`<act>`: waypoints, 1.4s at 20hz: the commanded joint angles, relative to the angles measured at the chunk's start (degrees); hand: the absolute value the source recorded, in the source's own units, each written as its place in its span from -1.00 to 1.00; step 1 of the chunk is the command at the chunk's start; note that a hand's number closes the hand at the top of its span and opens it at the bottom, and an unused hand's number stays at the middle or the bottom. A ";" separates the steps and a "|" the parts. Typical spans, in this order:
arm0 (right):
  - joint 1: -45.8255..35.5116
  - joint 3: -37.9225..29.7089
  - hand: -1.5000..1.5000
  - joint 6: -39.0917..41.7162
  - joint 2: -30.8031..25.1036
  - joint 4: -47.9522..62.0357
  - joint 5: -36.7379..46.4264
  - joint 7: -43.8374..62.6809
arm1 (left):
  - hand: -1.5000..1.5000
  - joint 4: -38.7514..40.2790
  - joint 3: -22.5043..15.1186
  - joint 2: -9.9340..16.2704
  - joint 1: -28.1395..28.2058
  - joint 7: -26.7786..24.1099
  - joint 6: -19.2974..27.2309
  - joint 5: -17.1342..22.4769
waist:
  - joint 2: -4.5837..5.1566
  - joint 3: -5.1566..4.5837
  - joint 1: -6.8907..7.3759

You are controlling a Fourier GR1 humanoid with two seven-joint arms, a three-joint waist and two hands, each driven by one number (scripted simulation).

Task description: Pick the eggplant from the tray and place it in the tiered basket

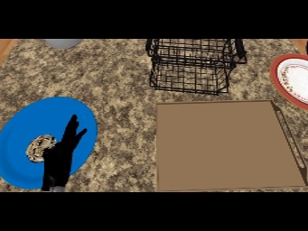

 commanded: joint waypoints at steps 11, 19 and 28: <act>-20.32 7.49 1.00 -8.52 4.18 27.24 9.36 -2.04 | 0.00 -2.45 -0.37 0.12 2.25 3.40 -0.93 -1.40 | 0.58 -0.27 1.18; -26.30 13.15 1.00 -14.69 10.60 41.12 15.29 -9.20 | 0.00 1.71 0.56 -1.70 -2.94 4.92 0.23 -2.33 | 0.79 -0.29 1.30; -29.67 12.91 1.00 -23.00 14.76 56.85 20.13 -13.06 | 0.00 3.89 2.66 -0.20 -4.80 3.57 -3.53 -0.59 | 0.86 -0.29 1.05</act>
